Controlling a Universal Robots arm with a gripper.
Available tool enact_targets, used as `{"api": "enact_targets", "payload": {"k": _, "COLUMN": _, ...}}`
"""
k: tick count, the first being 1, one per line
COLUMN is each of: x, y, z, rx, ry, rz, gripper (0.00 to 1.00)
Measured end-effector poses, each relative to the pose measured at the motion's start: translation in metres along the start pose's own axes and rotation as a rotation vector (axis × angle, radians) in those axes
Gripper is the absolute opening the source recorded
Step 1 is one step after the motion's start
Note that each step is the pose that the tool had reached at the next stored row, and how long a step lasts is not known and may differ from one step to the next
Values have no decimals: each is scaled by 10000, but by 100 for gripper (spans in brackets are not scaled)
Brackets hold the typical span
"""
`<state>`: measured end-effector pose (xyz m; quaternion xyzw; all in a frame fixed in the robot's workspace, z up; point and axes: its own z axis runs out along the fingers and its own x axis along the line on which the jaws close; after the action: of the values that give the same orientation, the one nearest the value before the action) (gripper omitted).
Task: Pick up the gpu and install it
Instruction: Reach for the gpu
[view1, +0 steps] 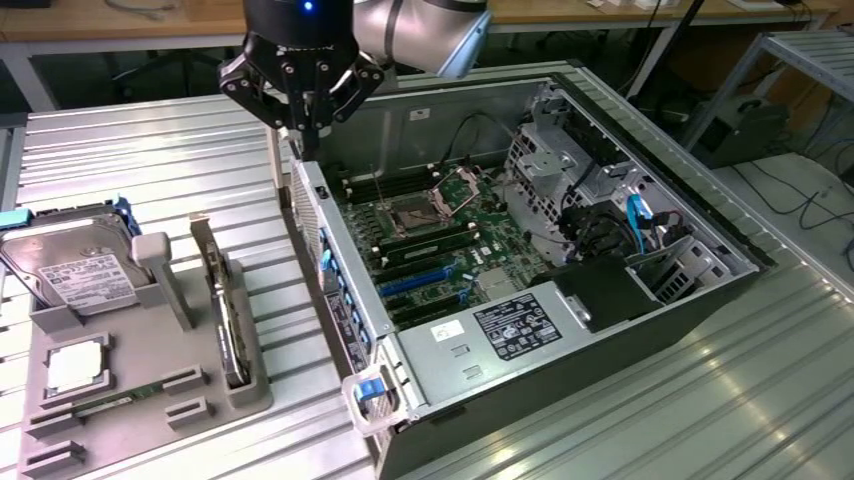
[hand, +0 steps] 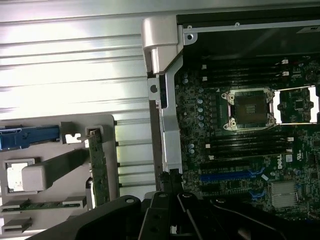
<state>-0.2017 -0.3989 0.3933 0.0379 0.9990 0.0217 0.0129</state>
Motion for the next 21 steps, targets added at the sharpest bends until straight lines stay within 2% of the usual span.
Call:
{"api": "enact_targets", "payload": {"k": 18, "x": 177, "y": -13, "z": -5, "rx": 0, "ry": 7, "rz": 0, "gripper": 11}}
{"api": "enact_targets", "payload": {"k": 21, "x": 251, "y": -19, "z": -7, "rx": 0, "ry": 8, "rz": 1, "gripper": 11}}
